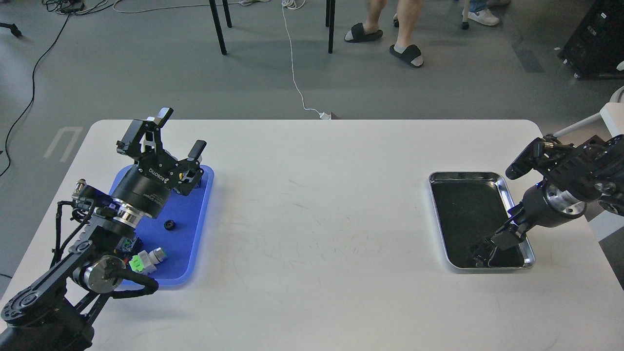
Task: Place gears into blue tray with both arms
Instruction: 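Lower the right gripper and grasp another black gear in the metal tray, then lift the gear and carry it toward the table center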
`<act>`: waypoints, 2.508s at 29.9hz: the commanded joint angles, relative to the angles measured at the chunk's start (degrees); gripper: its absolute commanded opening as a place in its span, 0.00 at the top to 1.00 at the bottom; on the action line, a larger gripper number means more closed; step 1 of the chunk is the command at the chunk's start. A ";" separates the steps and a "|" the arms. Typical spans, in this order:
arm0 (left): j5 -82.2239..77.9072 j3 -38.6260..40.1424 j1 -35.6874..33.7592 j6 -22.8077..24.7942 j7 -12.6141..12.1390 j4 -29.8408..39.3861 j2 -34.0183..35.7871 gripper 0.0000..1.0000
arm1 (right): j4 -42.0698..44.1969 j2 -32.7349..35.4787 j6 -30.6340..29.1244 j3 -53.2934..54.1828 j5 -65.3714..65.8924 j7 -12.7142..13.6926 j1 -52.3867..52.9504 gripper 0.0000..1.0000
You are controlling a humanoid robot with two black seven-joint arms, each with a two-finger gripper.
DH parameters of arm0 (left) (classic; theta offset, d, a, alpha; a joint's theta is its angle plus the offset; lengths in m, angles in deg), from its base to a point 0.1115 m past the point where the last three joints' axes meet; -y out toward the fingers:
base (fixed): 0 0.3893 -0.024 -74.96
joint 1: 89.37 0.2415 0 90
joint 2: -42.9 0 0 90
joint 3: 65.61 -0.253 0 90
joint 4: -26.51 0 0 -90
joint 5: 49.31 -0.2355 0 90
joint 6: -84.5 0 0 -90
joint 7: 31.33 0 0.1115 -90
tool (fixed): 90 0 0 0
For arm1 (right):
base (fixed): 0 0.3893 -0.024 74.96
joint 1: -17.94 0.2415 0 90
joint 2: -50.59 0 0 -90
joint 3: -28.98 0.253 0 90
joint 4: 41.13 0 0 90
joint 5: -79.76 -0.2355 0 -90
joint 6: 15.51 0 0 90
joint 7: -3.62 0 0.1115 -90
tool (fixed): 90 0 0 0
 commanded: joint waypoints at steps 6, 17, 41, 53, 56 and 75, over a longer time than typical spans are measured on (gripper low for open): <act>0.00 0.03 0.15 0.08 0.04 0.00 0.16 0.02 | 2.71 -2.93 0.70 0.00 -0.08 0.00 -2.48 0.34; 0.00 0.12 0.42 0.16 0.04 0.08 0.16 0.02 | 2.97 -3.01 2.81 0.00 -0.17 0.00 -3.80 0.38; 0.00 0.21 0.68 0.52 0.04 0.17 0.16 0.02 | 4.47 -4.68 4.83 0.18 -0.26 0.00 -5.56 0.77; 0.00 0.21 0.68 0.60 -0.04 0.26 0.34 0.02 | 4.12 -4.68 4.83 0.18 -0.34 0.00 -5.13 0.88; 0.00 0.21 0.59 0.60 -0.04 0.78 0.34 0.02 | 3.77 -4.51 4.92 0.27 -1.22 0.00 -3.72 0.88; 0.00 0.21 0.59 0.60 -0.04 1.23 0.52 0.02 | 2.35 -20.21 4.13 -1.92 -18.27 0.00 12.71 0.87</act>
